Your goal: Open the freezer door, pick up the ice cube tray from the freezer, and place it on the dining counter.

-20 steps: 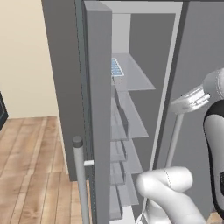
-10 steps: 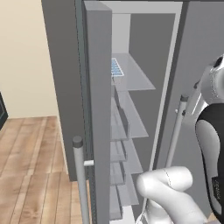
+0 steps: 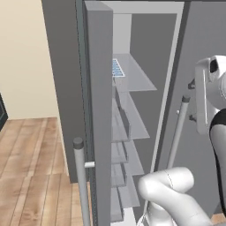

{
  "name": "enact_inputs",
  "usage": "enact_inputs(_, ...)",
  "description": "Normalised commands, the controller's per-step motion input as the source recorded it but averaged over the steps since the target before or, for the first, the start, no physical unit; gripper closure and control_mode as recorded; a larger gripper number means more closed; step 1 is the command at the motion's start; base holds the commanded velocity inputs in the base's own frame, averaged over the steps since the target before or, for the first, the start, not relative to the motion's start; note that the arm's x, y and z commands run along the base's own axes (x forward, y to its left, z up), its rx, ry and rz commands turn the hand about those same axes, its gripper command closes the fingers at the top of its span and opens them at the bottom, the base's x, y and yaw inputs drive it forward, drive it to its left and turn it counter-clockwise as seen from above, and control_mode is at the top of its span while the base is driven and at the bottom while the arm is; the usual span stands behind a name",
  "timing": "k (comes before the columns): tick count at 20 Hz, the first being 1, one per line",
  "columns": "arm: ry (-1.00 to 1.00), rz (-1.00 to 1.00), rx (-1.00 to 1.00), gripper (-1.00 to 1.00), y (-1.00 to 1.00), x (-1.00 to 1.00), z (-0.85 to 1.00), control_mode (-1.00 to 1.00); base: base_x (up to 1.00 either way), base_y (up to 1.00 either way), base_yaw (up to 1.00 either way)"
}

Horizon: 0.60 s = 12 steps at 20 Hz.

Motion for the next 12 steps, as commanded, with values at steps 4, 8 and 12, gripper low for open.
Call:
enact_inputs(4, -0.08, 0.35, -0.06, -1.0, 0.11, 0.03, -0.1, -1.0, 0.0, 0.0, 0.0)
enact_inputs(8, -0.1, 0.23, -0.03, -1.0, 0.17, 0.18, 0.0, -1.0, 0.0, 0.0, 0.0)
enact_inputs(12, 0.0, 0.12, -0.02, -1.0, 0.1, 0.37, 0.0, -1.0, 0.0, 0.0, 0.0)
